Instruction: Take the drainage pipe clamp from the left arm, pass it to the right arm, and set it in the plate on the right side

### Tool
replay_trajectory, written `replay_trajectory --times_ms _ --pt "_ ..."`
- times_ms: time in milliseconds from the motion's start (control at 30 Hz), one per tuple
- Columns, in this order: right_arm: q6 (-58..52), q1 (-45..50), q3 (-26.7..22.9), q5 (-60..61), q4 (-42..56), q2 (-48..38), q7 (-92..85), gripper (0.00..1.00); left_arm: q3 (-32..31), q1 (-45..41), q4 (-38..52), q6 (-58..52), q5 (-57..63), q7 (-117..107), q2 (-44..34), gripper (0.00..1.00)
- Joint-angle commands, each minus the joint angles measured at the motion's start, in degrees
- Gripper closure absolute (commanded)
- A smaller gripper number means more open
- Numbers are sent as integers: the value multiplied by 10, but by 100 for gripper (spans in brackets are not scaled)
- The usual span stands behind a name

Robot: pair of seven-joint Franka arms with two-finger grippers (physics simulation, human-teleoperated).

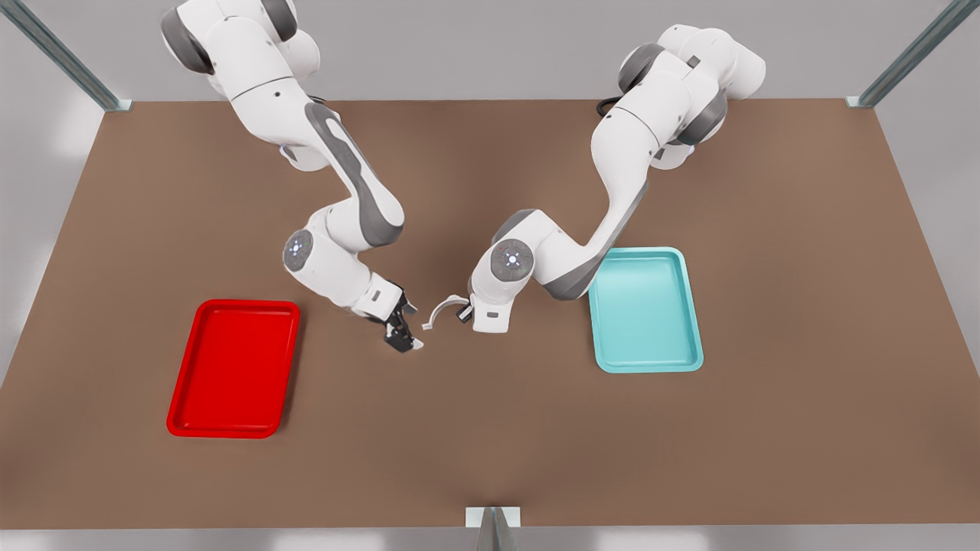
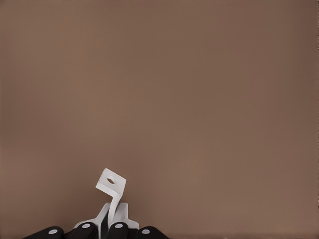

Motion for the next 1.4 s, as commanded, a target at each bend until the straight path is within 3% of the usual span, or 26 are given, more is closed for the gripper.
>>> replay_trajectory --times_ms 0,300,1000,1033,1100,1133,1167,1200,1267,1300,1367 --pt "-8 7 0 -1 0 1 -161 0 0 3 1 2 -3 7 -1 79" --pt "34 31 0 -4 31 51 -156 0 -6 -1 20 2 -1 7 13 79" --pt "45 61 -1 -1 28 77 -146 1 -6 0 33 2 -1 2 20 79" --pt "45 59 -1 -1 28 76 -146 13 -6 0 34 0 -1 2 20 79" --pt "45 58 -1 -2 30 80 -145 65 -6 0 34 0 -1 3 20 79" --pt "44 57 -1 -2 31 80 -145 78 -6 0 34 0 -1 3 20 79" --pt "42 57 -1 -2 31 80 -143 79 -6 1 34 1 -1 4 20 79" --pt "39 54 -1 -1 31 80 -143 79 -5 3 34 0 -1 7 20 46" --pt "35 48 -2 0 32 77 -143 79 -5 3 34 -1 -1 6 19 46" --pt "27 46 -2 0 37 76 -143 79 -5 4 34 -2 -2 7 19 5" --pt "24 44 -2 0 38 73 -97 79 -5 10 34 -19 -2 7 16 0"
